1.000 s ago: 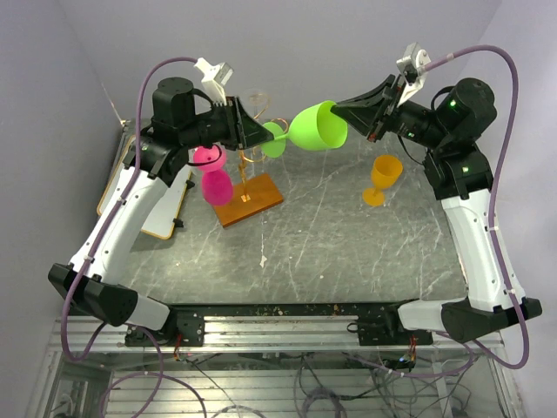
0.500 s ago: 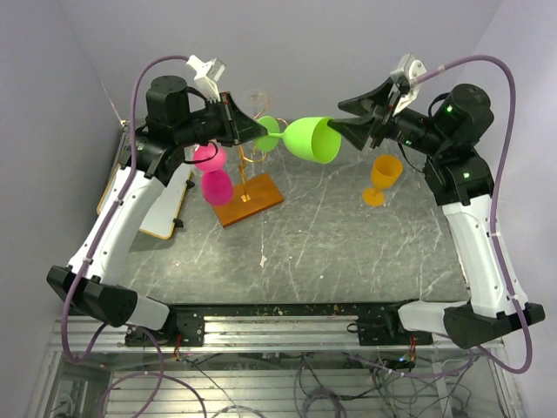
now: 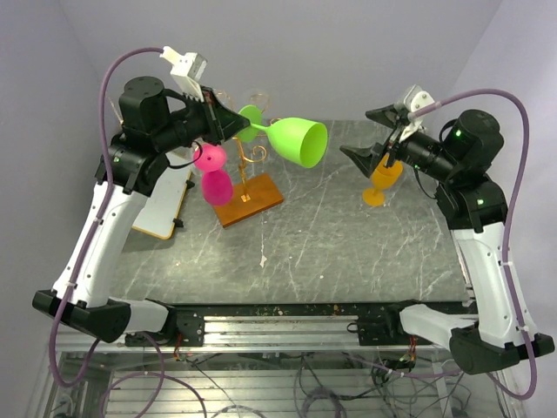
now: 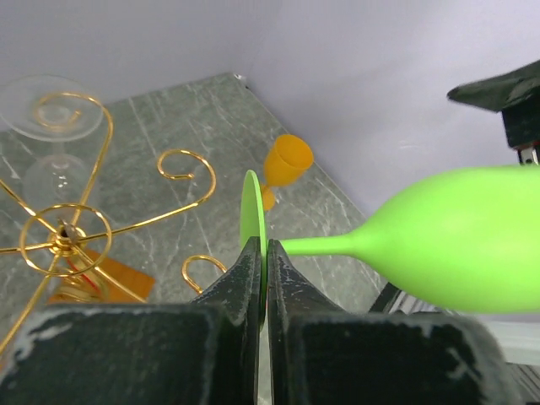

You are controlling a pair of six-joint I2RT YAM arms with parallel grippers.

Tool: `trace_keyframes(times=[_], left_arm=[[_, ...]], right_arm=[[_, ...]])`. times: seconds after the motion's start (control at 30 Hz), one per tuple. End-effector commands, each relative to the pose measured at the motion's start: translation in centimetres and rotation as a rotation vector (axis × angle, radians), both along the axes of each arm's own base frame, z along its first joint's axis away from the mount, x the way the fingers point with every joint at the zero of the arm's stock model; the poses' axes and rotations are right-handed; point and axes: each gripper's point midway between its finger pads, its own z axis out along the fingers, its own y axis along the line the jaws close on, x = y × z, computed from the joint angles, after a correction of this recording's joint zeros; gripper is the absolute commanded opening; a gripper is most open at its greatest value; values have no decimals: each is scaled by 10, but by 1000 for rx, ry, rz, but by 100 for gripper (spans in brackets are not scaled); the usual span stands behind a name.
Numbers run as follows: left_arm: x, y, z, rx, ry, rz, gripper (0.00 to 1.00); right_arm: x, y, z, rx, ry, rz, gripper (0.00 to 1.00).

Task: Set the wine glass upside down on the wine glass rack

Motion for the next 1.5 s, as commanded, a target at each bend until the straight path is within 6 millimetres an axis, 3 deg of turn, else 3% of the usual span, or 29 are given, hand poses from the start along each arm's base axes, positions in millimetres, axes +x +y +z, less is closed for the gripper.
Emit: trace_keyframes(times=[0.0,0.33,0.73,1.0,1.2,1.47], left_arm=[[5,23,30,37,-125,110,7],[29,39,41,187,-259,200,7],[53,27,61,394,-462,304,7],[86,19,68,573,-598,454,7],[107,-23,56,695,-685,454,7],[131,-74,19,837,-768,401,7]], right_arm=[[8,-13,-42,-123,29,-51,90],[8,-24,-138,-286,91,-55,96],[1,-13,-228,-252,280,24,96],[12,-35,-229,-213,306,-48,96],[18,-47,-237,-186,333,-76,96],[22,-60,-238,-155,344,-102,96]])
